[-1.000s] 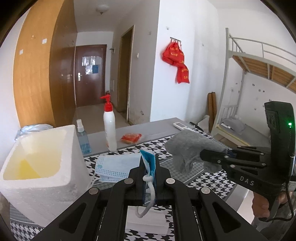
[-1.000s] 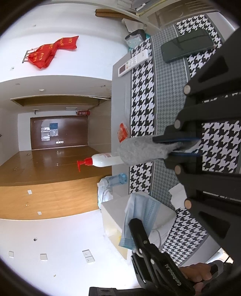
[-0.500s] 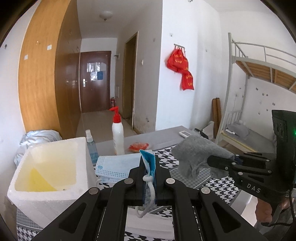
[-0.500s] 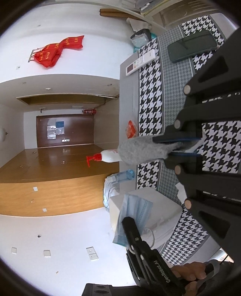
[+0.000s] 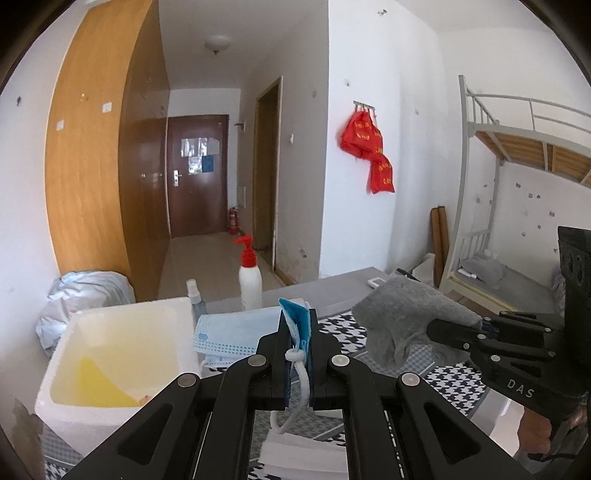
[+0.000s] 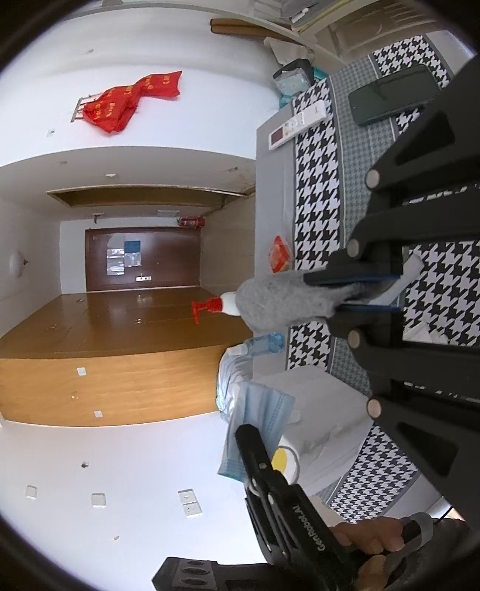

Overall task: Organize soft objects
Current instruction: 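Carry the face mask and grey sock together toward the white foam box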

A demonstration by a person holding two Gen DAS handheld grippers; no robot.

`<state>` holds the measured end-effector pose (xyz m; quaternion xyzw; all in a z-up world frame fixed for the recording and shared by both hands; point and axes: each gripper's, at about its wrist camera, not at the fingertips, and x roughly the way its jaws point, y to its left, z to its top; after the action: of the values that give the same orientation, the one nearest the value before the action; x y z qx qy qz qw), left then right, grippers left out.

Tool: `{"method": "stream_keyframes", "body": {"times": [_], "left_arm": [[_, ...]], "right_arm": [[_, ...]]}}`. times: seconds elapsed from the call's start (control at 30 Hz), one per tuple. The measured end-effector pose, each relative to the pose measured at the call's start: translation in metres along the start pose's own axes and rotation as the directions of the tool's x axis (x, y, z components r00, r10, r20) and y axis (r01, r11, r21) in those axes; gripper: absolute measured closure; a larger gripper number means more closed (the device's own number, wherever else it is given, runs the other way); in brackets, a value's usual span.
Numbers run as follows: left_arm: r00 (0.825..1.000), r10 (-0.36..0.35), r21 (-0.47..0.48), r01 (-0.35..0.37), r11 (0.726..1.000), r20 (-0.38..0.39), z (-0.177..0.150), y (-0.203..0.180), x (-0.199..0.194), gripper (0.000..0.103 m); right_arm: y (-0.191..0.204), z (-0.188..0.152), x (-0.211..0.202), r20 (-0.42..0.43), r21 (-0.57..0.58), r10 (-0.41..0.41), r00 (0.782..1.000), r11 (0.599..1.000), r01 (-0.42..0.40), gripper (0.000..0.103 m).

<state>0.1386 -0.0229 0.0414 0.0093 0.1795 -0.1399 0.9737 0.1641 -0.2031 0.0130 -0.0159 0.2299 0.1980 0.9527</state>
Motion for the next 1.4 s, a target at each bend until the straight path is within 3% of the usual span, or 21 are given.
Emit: {"method": "stream_keyframes", "body": {"times": [0.9,1.4], "left_arm": [[0.986,0.149,-0.026,-0.148,0.989,0.078,0.017,0.039,-0.030,0.097],[0.961,0.274,-0.073,-0.271,0.960,0.039,0.012,0.067,-0.028,0.097]], "right_arm": [[0.045,0.020,0.009,0.057,-0.057,0.102,0.993,0.993,-0.099,0.091],[0.068,0.023,0.027,0.031,-0.096,0.172,0.985,0.981,-0.169,0.091]]}}
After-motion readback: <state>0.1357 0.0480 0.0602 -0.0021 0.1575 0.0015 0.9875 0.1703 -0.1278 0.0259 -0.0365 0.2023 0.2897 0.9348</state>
